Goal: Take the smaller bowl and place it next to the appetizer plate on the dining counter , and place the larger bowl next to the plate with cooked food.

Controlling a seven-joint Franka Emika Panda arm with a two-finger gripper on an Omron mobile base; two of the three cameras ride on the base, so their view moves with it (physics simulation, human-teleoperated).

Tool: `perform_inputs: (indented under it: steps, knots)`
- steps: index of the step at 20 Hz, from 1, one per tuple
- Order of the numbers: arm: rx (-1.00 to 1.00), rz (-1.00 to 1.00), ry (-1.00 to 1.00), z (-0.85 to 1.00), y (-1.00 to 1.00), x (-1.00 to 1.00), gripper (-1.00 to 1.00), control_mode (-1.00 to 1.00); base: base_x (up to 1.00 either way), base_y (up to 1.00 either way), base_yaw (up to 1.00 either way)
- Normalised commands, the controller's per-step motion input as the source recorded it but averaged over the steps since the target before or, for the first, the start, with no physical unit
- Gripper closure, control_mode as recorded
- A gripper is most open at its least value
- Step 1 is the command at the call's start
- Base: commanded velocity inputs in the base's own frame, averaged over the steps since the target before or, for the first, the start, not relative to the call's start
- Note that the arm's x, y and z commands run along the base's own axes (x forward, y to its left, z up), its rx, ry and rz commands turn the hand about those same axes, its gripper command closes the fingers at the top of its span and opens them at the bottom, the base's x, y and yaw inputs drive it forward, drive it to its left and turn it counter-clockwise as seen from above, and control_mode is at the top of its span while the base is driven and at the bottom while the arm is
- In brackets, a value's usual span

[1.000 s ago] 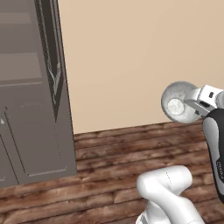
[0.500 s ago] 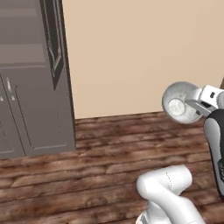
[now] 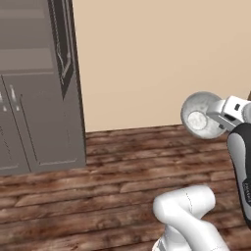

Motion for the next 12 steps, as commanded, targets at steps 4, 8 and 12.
perform_inputs:
  steps: [4,8,12]
  knots:
    - [0.0,0.0,0.0,0.0,0.0,0.0,1.0,1.0,-0.44,-0.76,0.06]
    - [0.0,0.0,0.0,0.0,0.0,0.0,1.0,1.0,0.33,-0.97,0.0]
    - [0.0,0.0,0.0,0.0,0.0,0.0,1.0,1.0,0.99,-0.77,0.0]
